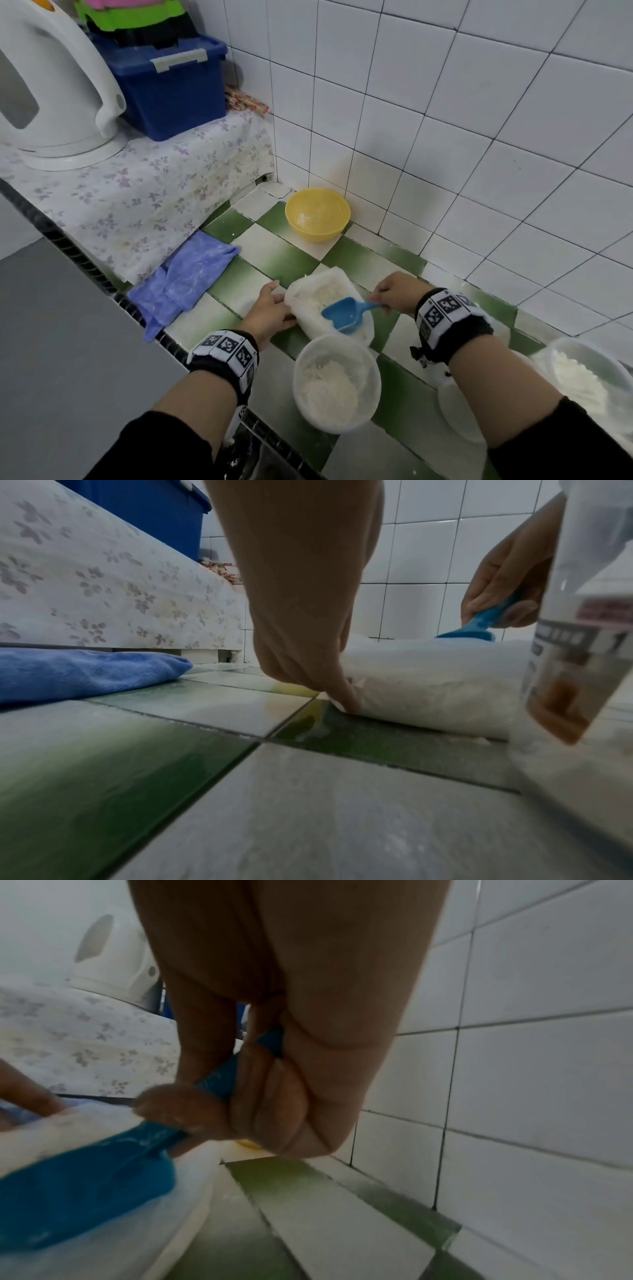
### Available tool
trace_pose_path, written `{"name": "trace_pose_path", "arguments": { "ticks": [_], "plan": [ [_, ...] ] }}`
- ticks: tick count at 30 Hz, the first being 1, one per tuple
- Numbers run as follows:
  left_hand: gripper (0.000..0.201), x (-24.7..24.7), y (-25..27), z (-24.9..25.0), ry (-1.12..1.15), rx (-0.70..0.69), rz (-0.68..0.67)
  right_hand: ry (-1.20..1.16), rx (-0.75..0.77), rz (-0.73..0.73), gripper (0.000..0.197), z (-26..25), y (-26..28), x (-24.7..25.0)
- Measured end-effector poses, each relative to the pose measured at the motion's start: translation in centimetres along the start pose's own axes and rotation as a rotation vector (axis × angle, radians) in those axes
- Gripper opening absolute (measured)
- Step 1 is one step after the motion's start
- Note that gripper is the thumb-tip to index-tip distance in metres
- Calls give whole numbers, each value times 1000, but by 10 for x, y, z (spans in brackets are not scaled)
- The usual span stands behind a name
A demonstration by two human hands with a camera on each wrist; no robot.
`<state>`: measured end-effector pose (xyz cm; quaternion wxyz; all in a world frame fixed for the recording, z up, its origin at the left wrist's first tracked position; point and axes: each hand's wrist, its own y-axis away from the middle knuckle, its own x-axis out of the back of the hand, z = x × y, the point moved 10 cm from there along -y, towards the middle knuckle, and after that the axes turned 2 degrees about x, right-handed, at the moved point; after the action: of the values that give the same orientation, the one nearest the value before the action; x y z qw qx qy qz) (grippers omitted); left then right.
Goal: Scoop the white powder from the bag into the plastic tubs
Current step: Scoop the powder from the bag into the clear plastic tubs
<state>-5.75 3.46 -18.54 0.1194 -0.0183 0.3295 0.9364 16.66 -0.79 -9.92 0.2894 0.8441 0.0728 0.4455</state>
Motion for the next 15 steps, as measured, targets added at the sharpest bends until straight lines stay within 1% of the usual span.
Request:
{"name": "trace_pose_path", "arguments": {
  "ticks": [5,9,12,15],
  "plan": [
    [80,-11,-1,2,-109,15,-54,-226,-131,-2,28,14,-2,-17],
    [80,-17,0,1,-163,19,-98,-320,-165,33,30,20,-6,-28],
    [80,-17,-1,0,-168,14,-106,-425,-215,-2,30,25,-7,-40],
    [76,-14,1,2,-175,3,-90,-467,-217,-37,25,25,-8,-47]
  ]
}}
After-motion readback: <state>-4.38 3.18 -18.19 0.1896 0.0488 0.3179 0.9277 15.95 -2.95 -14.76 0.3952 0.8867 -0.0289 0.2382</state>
